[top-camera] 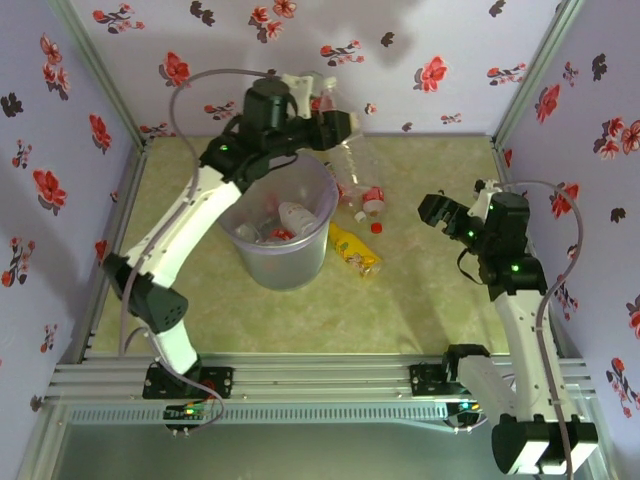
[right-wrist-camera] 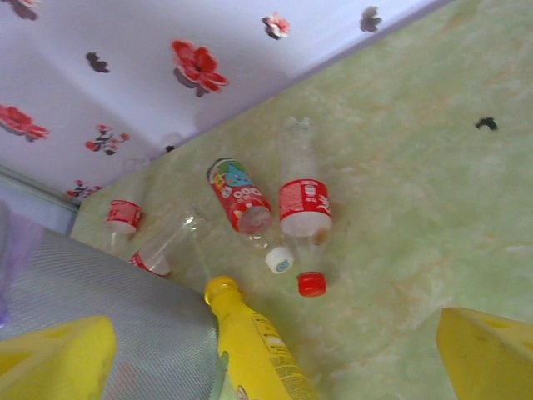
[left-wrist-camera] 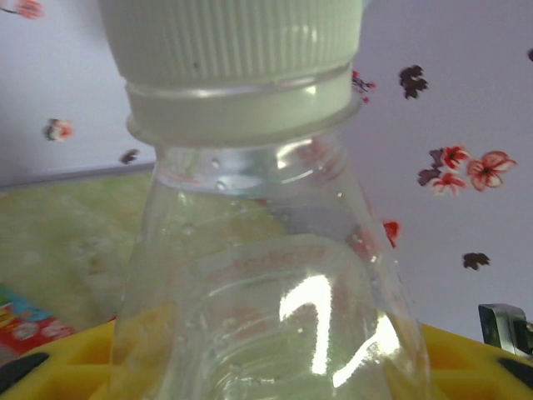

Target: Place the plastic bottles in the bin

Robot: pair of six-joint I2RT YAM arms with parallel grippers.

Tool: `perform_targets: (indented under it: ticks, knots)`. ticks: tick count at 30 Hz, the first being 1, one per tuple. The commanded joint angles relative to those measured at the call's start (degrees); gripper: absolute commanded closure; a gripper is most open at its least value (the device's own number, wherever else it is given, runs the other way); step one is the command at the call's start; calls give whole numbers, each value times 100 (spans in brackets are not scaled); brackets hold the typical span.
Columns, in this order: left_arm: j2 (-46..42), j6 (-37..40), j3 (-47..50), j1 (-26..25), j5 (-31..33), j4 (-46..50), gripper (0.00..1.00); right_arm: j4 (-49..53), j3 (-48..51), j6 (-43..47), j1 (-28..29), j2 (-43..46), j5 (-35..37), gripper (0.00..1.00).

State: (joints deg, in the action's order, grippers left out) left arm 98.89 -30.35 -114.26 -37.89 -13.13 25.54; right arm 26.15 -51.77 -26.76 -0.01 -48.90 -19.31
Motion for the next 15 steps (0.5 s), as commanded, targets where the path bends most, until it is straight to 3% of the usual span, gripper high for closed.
perform_targets:
  ticks: [1,7,15]
  knots:
    - [-895,316,490,283,333,278,57,128,143,-153,-34,-116,400,1]
    - [-1808,353,1828,681,943,390,61,-101,359,-27,-26,-279,387,1]
    - [-2106,355,2681,713,1359,404,63,96,356,171,-26,-268,519,1]
